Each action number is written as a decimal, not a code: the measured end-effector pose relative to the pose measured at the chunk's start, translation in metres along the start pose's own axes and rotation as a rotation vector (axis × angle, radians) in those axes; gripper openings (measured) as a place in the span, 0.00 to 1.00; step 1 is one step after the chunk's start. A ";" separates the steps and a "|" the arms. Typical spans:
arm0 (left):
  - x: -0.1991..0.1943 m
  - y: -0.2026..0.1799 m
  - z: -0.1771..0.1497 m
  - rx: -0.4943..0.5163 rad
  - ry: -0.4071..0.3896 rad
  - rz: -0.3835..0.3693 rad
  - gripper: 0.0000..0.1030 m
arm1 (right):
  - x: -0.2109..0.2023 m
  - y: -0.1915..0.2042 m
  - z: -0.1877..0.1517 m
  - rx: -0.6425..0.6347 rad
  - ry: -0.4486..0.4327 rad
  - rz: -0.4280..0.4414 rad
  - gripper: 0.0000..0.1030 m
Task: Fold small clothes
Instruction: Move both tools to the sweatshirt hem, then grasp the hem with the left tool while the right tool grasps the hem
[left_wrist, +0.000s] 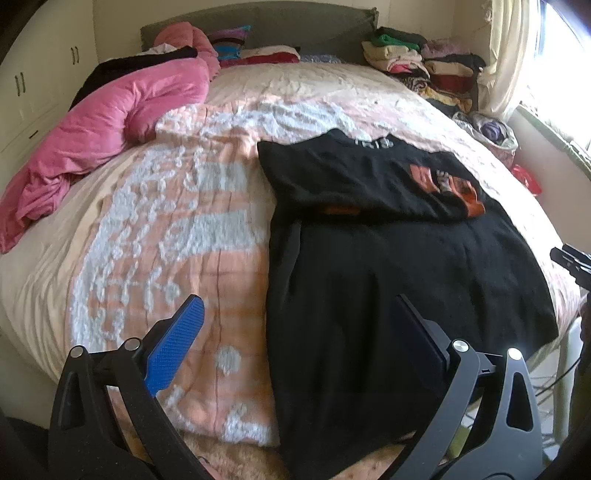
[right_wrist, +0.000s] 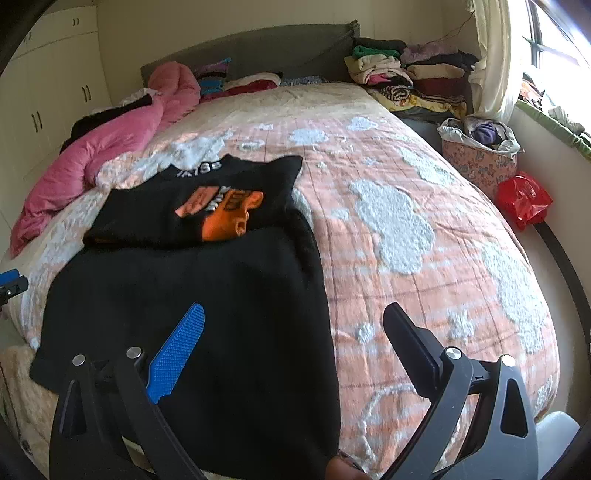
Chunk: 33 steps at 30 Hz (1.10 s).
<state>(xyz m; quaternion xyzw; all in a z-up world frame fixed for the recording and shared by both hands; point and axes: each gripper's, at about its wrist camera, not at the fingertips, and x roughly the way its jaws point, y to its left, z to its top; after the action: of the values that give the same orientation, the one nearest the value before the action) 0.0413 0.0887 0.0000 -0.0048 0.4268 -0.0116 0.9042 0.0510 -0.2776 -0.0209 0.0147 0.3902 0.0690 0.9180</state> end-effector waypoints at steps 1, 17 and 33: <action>0.000 0.001 -0.004 -0.002 0.013 -0.007 0.91 | 0.000 0.000 -0.002 -0.002 0.004 0.003 0.94; 0.006 0.016 -0.058 -0.086 0.155 -0.176 0.91 | -0.004 0.001 -0.026 -0.039 0.058 0.036 0.94; 0.031 0.013 -0.088 -0.141 0.279 -0.247 0.59 | -0.009 -0.005 -0.048 -0.071 0.116 0.054 0.94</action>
<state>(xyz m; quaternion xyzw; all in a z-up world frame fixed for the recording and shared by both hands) -0.0072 0.1008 -0.0799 -0.1189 0.5438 -0.0930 0.8255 0.0110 -0.2850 -0.0477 -0.0114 0.4394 0.1083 0.8917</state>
